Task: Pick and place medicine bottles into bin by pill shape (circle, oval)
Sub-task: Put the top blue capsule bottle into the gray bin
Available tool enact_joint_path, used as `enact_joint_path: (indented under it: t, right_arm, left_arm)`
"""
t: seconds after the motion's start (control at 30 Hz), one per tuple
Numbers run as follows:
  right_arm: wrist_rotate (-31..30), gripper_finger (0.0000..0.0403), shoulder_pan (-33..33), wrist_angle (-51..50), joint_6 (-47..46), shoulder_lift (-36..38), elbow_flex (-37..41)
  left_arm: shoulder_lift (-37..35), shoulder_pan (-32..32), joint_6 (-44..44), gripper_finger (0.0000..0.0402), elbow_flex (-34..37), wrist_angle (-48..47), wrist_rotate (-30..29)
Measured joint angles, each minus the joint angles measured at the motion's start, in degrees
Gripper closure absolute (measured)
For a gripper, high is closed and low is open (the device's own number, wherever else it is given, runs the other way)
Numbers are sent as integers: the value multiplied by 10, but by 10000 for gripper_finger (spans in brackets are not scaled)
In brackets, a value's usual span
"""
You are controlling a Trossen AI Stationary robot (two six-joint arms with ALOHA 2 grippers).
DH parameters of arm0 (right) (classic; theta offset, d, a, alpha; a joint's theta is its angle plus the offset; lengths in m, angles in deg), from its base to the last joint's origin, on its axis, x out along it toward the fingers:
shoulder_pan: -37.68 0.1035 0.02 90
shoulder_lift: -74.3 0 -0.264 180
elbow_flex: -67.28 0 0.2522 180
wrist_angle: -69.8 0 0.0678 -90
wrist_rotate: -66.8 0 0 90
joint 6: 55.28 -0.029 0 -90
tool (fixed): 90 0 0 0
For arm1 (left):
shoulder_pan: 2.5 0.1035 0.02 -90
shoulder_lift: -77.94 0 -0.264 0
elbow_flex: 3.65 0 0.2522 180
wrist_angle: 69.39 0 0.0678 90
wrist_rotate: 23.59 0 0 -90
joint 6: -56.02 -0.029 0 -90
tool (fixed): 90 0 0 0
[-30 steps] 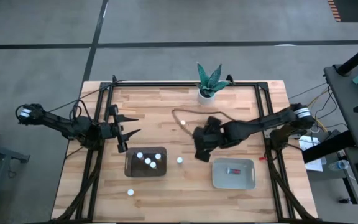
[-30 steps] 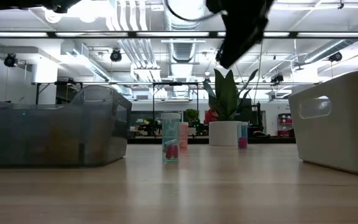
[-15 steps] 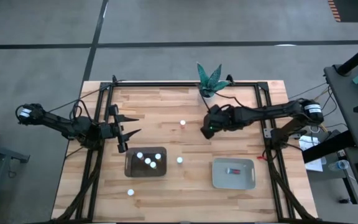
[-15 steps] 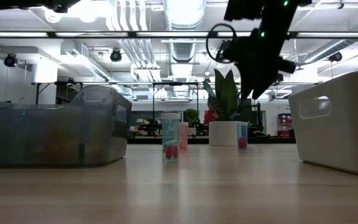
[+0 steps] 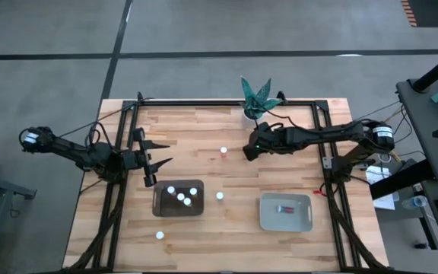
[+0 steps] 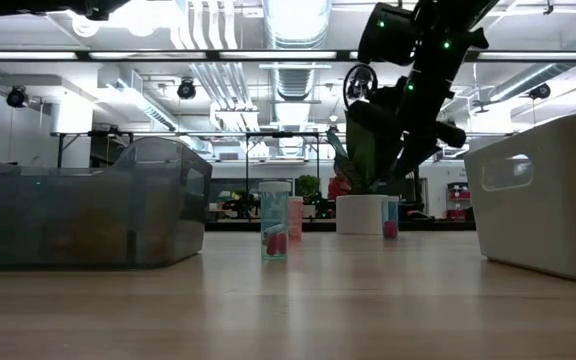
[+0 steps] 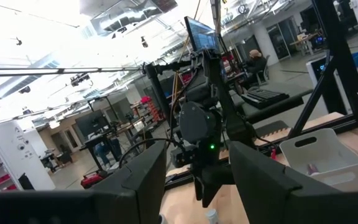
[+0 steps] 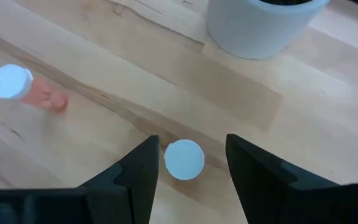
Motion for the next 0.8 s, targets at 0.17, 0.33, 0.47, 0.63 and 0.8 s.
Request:
enact_joint_path:
  t: [0.17, 0.33, 0.47, 0.63, 0.8]
  right_arm:
    - [0, 205, 0, 1, -6, 0, 12]
    - [0, 171, 0, 32, -11, 0, 29]
    - [0, 153, 0, 44, -12, 0, 33]
    - [-5, 150, 0, 54, -11, -15, 33]
    - [-6, 156, 0, 60, -13, -52, 33]
  left_arm:
    - [0, 0, 0, 240, 0, 0, 0]
    - [0, 0, -1, 240, 0, 0, 0]
    - [0, 0, -2, 240, 0, 0, 0]
    - [0, 0, -3, 240, 0, 0, 0]
    - [0, 0, -2, 240, 0, 0, 0]
